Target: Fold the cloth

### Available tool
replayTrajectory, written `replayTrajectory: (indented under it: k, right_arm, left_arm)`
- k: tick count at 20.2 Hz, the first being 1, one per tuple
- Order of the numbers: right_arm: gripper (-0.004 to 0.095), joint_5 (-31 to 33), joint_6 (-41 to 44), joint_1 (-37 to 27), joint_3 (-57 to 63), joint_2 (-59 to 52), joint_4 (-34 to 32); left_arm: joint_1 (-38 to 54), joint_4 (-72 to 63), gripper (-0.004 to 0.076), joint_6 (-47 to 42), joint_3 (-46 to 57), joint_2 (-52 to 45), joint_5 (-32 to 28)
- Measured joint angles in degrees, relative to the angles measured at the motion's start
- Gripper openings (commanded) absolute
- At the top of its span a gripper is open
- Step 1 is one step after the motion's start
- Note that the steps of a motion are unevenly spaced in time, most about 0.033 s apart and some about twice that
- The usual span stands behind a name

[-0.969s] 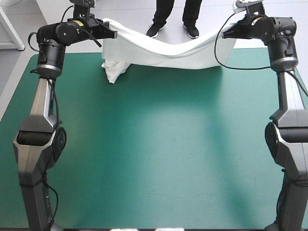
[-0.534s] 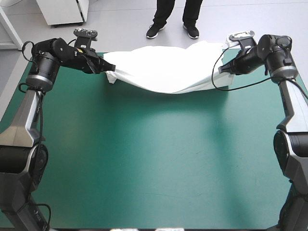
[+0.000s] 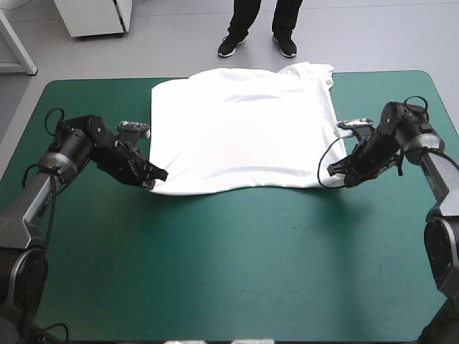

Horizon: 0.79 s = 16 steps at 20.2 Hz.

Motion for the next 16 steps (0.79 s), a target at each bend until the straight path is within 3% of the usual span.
replayTrajectory:
  k: [4,8,16]
  right_arm:
    - [-0.0017,0.0,-1.0,0.0,11.4,-9.5,-1.5]
    - [-0.0017,0.1,0.1,0.0,18.8,-21.7,-7.2]
    - [-0.0017,0.5,2.1,4.2,32.8,-33.8,-8.1]
  left_arm:
    - [0.0,2.5,-0.0009,0.5,11.2,-8.5,1.6]
    - [0.0,6.5,-0.0009,-0.1,18.2,-17.6,2.1]
    - [-5.4,10.1,-0.0009,-4.0,29.8,-30.3,5.2]
